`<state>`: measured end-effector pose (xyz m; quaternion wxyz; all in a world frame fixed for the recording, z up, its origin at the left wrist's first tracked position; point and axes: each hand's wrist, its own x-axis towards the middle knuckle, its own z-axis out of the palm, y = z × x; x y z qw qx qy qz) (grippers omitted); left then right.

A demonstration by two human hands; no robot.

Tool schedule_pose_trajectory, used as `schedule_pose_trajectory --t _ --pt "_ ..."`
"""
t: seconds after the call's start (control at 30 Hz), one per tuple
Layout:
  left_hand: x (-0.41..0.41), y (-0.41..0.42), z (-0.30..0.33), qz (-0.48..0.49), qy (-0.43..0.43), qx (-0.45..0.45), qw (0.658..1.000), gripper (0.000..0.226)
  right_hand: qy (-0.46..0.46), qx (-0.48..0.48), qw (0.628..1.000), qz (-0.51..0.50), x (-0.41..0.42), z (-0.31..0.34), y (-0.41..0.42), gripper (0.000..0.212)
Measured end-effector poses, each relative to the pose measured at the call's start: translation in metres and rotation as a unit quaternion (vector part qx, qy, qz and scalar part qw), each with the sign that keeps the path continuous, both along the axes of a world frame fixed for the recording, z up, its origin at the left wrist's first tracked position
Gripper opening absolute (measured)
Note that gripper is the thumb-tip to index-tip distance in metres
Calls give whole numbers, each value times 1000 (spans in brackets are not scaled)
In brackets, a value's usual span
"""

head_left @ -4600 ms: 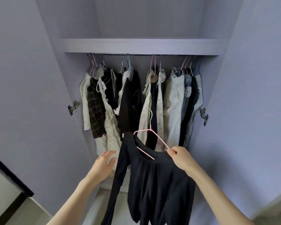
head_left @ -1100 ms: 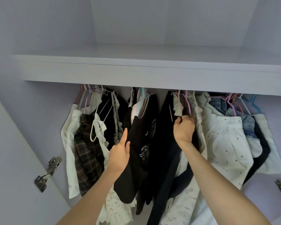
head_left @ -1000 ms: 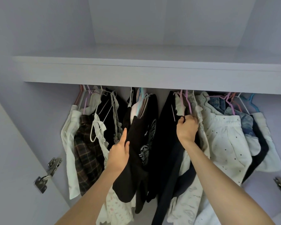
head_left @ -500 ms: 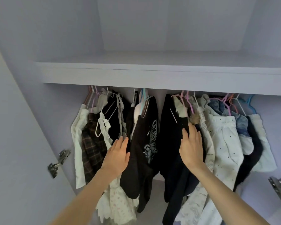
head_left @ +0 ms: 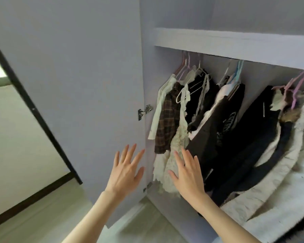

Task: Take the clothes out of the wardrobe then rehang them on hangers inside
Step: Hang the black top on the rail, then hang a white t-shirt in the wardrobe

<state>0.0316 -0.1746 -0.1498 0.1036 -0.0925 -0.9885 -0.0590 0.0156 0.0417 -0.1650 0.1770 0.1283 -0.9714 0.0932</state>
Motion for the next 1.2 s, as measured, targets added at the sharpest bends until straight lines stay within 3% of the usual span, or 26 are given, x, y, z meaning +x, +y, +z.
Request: schedule_pose_trajectory --t 0.13,0.23,0.47,0.7,0.83,0.9,1.0,1.2 --pt "81 -59 -8 113 -14 6 993 54 -42 -9 984 173 27 0 -76 73" --pt "144 -101 -9 205 -3 42 978 54 -18 16 956 291 49 4 -133 74" --pt "315 -170 -40 419 -3 87 904 53 -1 12 856 517 154 -11 -266 74" --pt "528 -217 -67 623 -73 126 769 51 -40 72 750 656 306 -37 -385 68" --pt "623 -225 -85 677 -80 143 717 58 -37 73 700 710 383 -46 -428 62" --pt "658 -220 -90 711 -69 159 682 67 -44 77 678 730 417 -57 -448 64" --pt "706 -207 -104 755 -80 197 620 56 -91 106 638 757 464 -71 -474 61" --pt "775 -193 -125 815 -96 249 515 54 -139 161 543 812 545 -94 -519 61"
